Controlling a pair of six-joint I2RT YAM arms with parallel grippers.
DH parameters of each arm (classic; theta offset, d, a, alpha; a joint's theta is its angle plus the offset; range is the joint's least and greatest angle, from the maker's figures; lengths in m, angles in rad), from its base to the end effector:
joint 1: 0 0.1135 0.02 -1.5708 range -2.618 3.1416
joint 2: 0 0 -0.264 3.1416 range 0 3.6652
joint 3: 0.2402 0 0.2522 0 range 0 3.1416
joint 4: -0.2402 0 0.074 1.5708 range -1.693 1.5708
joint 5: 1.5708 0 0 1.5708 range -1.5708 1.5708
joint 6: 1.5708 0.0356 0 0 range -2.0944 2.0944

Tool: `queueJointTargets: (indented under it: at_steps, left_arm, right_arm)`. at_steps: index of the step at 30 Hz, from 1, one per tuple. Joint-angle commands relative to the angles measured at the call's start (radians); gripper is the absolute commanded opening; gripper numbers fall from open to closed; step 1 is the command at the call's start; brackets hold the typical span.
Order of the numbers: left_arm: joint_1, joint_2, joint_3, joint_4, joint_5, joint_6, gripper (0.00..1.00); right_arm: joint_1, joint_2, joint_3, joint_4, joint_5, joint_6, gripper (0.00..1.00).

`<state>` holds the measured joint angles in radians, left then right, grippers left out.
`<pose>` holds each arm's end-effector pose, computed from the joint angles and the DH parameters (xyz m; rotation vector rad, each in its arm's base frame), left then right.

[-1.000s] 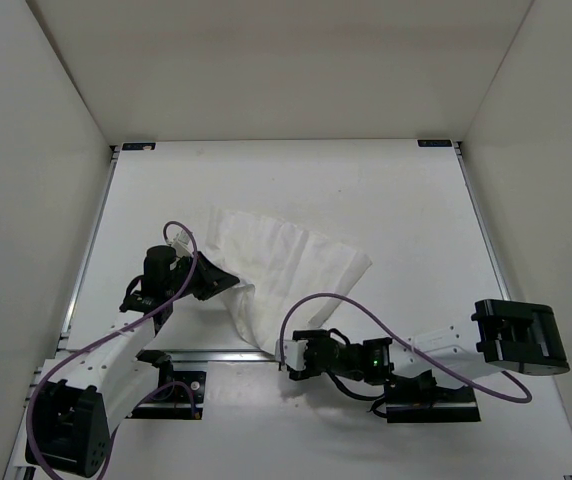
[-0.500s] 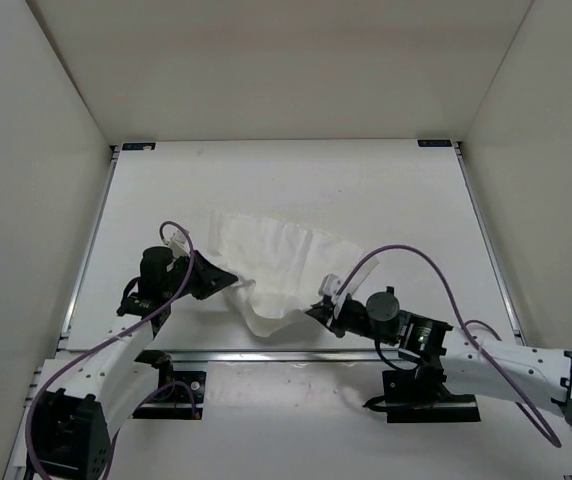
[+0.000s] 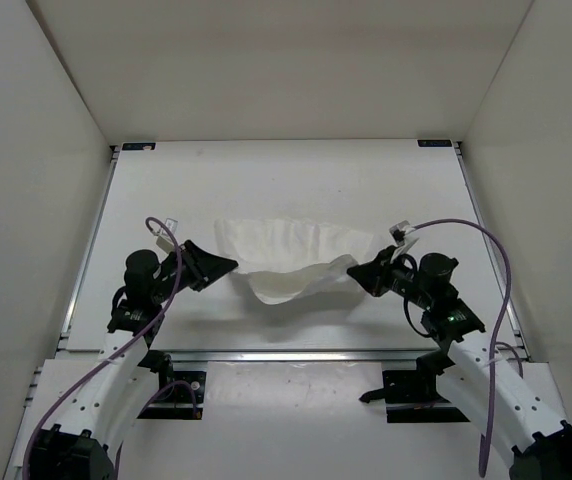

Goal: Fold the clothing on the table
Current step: Fold the skirt

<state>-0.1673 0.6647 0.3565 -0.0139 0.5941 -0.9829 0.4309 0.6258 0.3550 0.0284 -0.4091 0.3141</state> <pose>0.1564 -0.0466 0.2264 -0.3920 2.0304 -1.3101 0.1410 0.0804 0.2348 -0.4104 1.8405 0.8900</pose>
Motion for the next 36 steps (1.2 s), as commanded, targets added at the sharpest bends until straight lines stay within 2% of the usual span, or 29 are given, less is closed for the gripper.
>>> queueJointTargets:
  at_steps: [1,3,8,12,17,20,24,30,33,36]
  left_arm:
    - [0.011,-0.004,-0.001,0.134,0.079,0.042,0.42]
    - [0.011,-0.001,0.009,0.085,0.075,0.139,0.46]
    - [-0.017,-0.004,0.025,0.019,0.032,0.263,0.60]
    - [-0.034,0.004,0.018,-0.041,0.018,0.340,0.64]
    - [-0.047,-0.023,-0.014,-0.147,-0.037,0.395,0.64]
    - [-0.096,-0.039,-0.047,-0.181,-0.060,0.420,0.63]
    - [-0.204,-0.042,-0.048,-0.231,-0.108,0.460,0.62]
    - [-0.330,0.058,0.022,-0.349,-0.174,0.478,0.60]
    - [-0.311,0.101,0.030,-0.379,-0.116,0.461,0.59]
    - [-0.357,0.157,0.036,-0.364,-0.082,0.406,0.58]
  right_arm:
    - [-0.107,-0.002,0.005,0.038,-0.204,0.115,0.00]
    - [-0.130,0.021,0.025,0.013,-0.212,0.108,0.01]
    - [-0.087,0.069,0.035,0.002,-0.183,0.097,0.00]
    - [-0.086,0.075,0.032,0.010,-0.180,0.106,0.00]
    - [-0.129,0.075,0.025,0.013,-0.185,0.102,0.00]
    - [-0.144,0.087,0.025,0.021,-0.200,0.109,0.00]
    - [-0.155,0.098,0.025,0.028,-0.203,0.114,0.00]
    - [-0.147,0.100,0.024,0.030,-0.194,0.115,0.00]
    - [-0.147,0.103,0.021,0.027,-0.194,0.111,0.00]
    - [-0.144,0.109,0.021,0.034,-0.186,0.112,0.00]
